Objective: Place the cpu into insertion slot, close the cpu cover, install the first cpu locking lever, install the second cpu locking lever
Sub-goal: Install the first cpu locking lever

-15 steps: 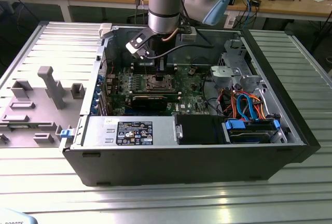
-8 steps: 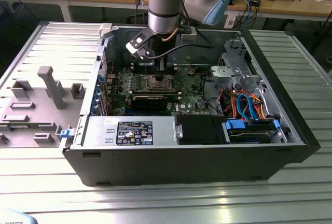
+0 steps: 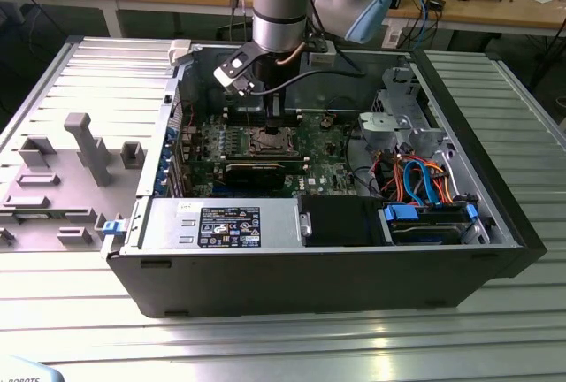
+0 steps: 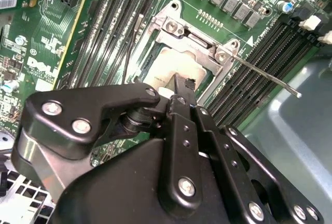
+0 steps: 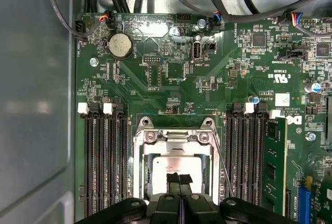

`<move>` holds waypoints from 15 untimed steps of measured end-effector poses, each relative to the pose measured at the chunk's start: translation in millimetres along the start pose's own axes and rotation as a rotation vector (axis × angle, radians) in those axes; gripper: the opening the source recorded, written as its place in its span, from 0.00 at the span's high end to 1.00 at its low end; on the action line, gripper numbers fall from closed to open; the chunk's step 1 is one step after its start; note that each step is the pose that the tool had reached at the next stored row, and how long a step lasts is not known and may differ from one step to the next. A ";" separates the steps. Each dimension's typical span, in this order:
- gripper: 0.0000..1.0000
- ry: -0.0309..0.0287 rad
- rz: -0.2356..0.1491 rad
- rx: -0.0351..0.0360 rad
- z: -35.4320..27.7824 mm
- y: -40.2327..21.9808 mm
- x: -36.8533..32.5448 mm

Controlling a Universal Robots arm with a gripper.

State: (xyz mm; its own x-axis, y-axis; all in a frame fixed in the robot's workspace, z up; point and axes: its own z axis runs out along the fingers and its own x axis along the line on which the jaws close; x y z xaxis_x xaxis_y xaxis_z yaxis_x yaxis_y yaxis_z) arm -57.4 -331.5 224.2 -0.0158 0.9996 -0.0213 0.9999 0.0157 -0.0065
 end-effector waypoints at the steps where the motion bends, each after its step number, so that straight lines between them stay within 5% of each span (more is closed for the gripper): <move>1: 0.89 0.0000 0.000 0.0000 -1.8 0.0 0.0; 10: 0.89 0.0000 0.000 0.0000 -21.6 -0.1 -0.3; 15: 0.89 -0.0001 0.000 0.0000 -38.6 -0.2 -0.4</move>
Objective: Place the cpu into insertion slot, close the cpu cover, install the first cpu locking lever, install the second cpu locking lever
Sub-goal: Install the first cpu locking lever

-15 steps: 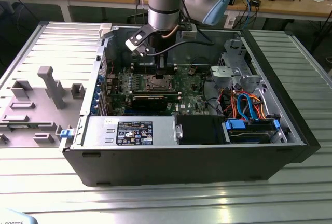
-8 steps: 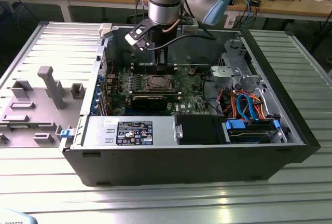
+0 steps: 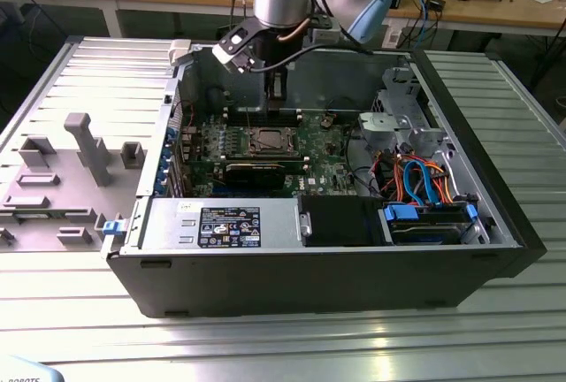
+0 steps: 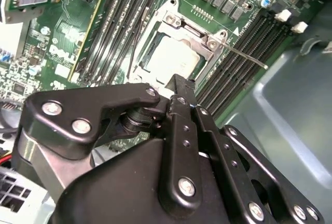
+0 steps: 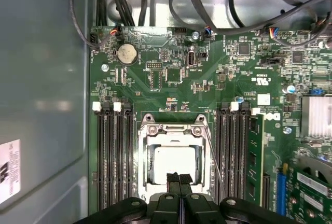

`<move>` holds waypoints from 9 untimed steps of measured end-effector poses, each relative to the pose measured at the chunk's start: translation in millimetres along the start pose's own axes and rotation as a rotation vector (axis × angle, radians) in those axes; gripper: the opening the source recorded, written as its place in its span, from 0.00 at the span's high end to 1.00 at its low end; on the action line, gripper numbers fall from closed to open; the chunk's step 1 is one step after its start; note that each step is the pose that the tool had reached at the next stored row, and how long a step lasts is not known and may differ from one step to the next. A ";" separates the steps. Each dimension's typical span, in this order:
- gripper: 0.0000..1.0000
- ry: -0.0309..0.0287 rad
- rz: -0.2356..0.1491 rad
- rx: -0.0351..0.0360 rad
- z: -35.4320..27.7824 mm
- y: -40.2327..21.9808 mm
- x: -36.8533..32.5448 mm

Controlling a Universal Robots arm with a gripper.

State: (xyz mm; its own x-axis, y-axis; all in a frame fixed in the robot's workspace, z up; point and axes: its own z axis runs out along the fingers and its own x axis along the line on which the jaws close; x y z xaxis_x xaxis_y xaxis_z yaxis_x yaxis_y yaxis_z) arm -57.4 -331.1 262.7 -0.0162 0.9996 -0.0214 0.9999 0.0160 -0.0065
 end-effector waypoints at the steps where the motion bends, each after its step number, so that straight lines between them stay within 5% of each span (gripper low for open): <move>1: 0.89 -0.0001 0.000 0.0000 -2.2 0.0 0.0; 3: 0.89 -0.0002 0.000 -0.0001 -7.3 -0.1 -0.1; 9: 0.89 -0.0002 0.000 -0.0002 -8.3 -0.1 -0.2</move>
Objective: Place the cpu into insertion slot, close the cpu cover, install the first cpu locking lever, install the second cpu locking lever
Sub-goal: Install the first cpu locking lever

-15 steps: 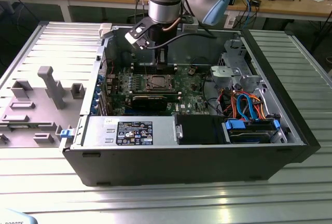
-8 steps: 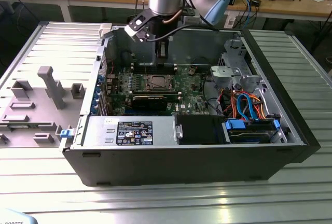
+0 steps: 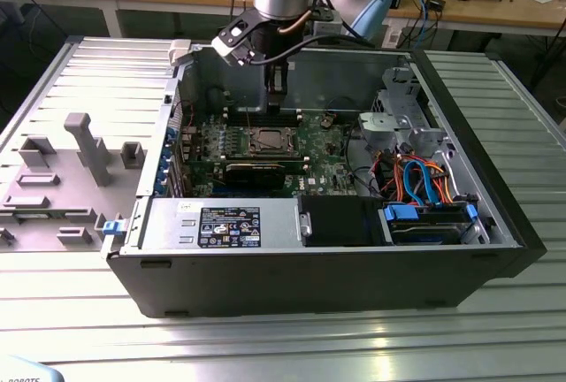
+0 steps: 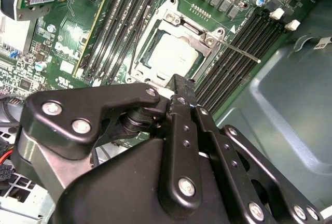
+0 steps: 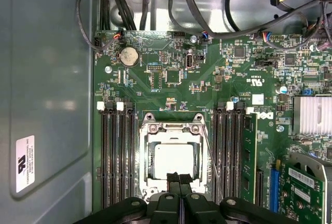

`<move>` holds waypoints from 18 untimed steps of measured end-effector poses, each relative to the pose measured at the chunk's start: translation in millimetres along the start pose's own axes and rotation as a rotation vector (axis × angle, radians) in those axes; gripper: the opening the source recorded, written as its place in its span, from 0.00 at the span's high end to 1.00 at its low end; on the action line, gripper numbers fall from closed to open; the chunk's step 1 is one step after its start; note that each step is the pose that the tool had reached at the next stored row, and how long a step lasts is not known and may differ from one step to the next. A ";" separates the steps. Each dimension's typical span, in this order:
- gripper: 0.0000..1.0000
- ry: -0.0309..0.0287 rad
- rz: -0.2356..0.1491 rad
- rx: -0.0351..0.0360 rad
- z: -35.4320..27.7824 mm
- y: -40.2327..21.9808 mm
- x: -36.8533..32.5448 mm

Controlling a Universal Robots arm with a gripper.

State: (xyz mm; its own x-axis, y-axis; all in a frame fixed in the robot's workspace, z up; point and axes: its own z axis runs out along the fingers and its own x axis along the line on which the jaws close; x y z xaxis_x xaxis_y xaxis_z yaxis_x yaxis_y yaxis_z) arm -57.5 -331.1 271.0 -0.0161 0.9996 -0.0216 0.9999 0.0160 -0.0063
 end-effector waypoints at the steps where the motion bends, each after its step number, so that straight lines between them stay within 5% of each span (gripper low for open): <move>1: 0.89 0.0001 0.000 0.0000 0.0 0.0 0.0; 12: 0.89 0.0001 -0.010 -0.0003 -0.5 0.0 0.0; 18: 0.89 -0.0010 -0.165 -0.0036 0.2 -0.3 0.0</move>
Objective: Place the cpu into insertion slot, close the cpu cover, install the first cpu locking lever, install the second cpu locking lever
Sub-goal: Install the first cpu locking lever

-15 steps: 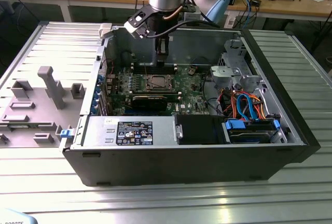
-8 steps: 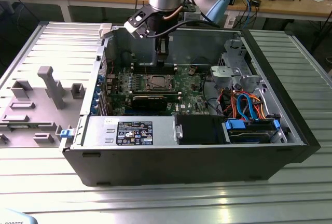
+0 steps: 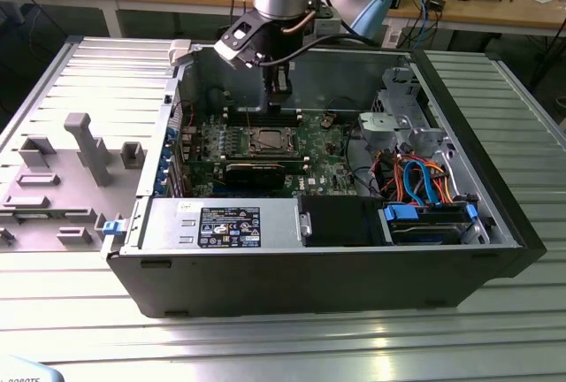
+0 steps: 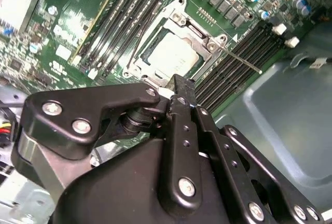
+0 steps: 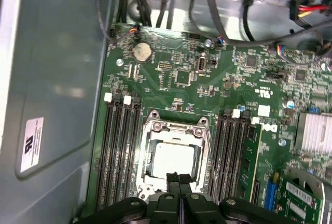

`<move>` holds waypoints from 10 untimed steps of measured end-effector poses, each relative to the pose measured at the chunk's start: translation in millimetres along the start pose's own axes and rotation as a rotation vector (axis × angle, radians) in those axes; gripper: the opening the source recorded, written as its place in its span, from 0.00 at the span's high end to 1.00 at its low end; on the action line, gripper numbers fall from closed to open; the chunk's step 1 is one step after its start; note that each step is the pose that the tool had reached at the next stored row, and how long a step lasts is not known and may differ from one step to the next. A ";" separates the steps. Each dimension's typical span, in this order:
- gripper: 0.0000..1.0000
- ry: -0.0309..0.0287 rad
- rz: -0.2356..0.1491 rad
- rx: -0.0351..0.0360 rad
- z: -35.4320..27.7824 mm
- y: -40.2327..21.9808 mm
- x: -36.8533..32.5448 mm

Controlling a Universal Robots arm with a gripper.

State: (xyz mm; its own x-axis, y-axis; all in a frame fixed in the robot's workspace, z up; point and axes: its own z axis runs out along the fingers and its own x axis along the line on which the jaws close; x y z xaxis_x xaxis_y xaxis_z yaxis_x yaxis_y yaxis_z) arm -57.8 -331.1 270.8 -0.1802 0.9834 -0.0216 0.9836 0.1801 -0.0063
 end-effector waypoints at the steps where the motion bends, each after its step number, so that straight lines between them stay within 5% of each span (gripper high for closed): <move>1: 0.89 -0.0001 -0.029 -0.0006 0.2 0.0 0.0; 6: 0.89 -0.0010 -0.156 -0.0034 1.0 0.0 0.0; 10: 0.89 -0.0014 -0.222 -0.0048 1.3 0.0 0.0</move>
State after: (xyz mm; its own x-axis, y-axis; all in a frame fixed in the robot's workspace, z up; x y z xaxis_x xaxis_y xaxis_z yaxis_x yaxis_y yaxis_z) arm -57.8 -331.1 269.5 -0.3923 0.9196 -0.0216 0.9198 0.3922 -0.0063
